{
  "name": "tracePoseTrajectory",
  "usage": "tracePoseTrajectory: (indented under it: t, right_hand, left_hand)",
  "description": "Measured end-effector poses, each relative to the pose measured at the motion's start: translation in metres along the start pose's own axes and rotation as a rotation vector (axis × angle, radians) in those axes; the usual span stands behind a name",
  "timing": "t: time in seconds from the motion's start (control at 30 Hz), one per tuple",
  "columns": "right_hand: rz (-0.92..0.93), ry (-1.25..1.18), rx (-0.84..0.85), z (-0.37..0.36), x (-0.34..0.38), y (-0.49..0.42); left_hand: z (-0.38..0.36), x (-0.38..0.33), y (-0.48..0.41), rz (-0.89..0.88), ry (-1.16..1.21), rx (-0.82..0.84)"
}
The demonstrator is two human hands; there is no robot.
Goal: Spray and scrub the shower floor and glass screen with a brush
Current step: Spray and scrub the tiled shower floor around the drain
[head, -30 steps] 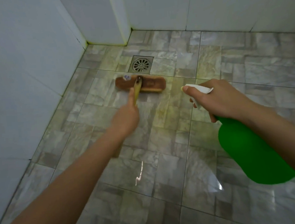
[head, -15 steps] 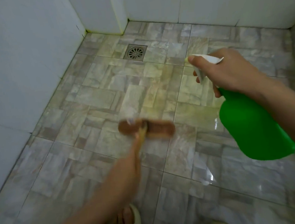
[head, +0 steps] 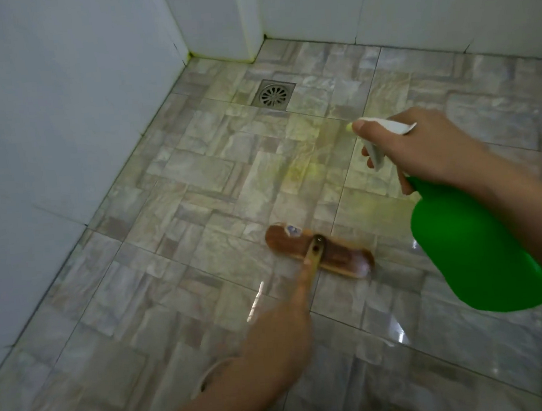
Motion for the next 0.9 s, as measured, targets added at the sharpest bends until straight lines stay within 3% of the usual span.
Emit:
tracePoseTrajectory:
  t: [0.13,0.23,0.33,0.47,0.6,0.73,0.83,0.9]
  right_hand:
    - [-0.031,0.001,0.025,-0.010,0.000,-0.008]
    - [-0.045,-0.005,0.030,-0.011,0.001,-0.013]
    - [-0.044,-0.005,0.020,-0.008,0.001,-0.017]
    - [-0.054,-0.013,0.006,-0.004,-0.005,-0.023]
    - [-0.097,-0.030,-0.022,-0.008,-0.008,-0.037]
    - [-0.115,-0.031,-0.027,-0.006,-0.011,-0.049]
    - [-0.127,-0.052,-0.040,0.000,-0.015,-0.057]
    - [-0.146,-0.065,-0.048,0.001,-0.020,-0.061]
  left_hand:
    - [0.025,-0.003,-0.073,-0.011,-0.089,-0.085]
    - [0.056,-0.005,-0.142,0.090,-0.105,-0.166]
    - [0.048,-0.008,-0.125,0.139,0.008,-0.161]
    - [0.010,-0.018,-0.060,-0.005,0.084,-0.089]
    - [0.042,-0.016,-0.138,0.010,0.004,-0.230]
    - [0.081,-0.016,-0.202,0.152,0.026,-0.232]
    - [0.044,-0.023,-0.154,0.068,0.136,-0.246]
    - [0.020,-0.025,-0.118,0.009,0.126,-0.159]
Point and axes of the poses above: each hand's wrist, its own y-axis away from the middle knuckle, its own z-axis out of the back of the hand, x = y × z, the point moved 1 cm from there along -y, towards the middle knuckle, and after that the axes turned 7 degrees about -y, right-handed, at the moved point
